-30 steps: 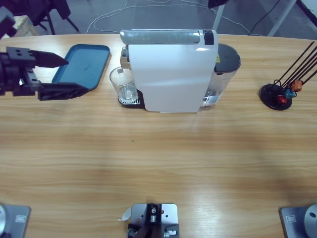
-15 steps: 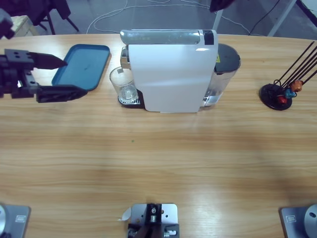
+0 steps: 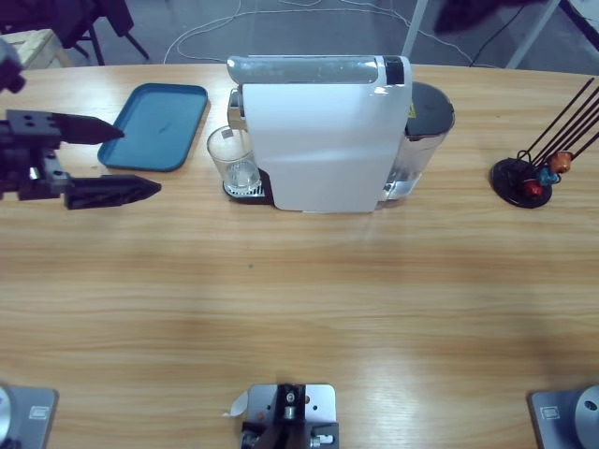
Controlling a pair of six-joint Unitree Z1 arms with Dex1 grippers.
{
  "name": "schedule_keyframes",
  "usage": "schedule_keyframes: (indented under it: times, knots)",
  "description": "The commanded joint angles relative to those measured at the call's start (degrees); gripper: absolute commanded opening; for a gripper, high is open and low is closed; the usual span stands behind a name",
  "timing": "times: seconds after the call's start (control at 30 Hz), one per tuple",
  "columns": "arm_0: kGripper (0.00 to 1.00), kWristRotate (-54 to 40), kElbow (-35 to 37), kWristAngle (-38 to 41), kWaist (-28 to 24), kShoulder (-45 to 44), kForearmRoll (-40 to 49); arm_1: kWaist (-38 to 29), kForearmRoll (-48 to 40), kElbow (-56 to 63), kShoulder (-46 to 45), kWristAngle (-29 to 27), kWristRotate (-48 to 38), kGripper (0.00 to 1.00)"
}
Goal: Pour coffee
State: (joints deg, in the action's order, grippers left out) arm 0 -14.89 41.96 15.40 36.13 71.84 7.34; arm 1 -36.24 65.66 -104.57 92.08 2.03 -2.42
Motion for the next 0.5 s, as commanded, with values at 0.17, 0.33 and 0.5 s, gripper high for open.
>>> schedule_keyframes:
  times: [0.17,0.33,0.5]
  knots:
    - [1.000,0.3,-3.4,-0.8,0.4,-6.7,-0.3,-1.7,-25.5,43.7,-29.6,4.4,-2.8,1.000]
    - [1.000,0.3,-3.7,-0.8,0.4,-7.2,0.0,-1.7,-34.0,55.7,-31.8,2.1,-1.4,1.000]
    - [1.000,1.1,-4.1,-0.6,0.4,-8.2,0.6,-1.7,-49.0,66.6,-39.9,-3.9,5.7,1.000]
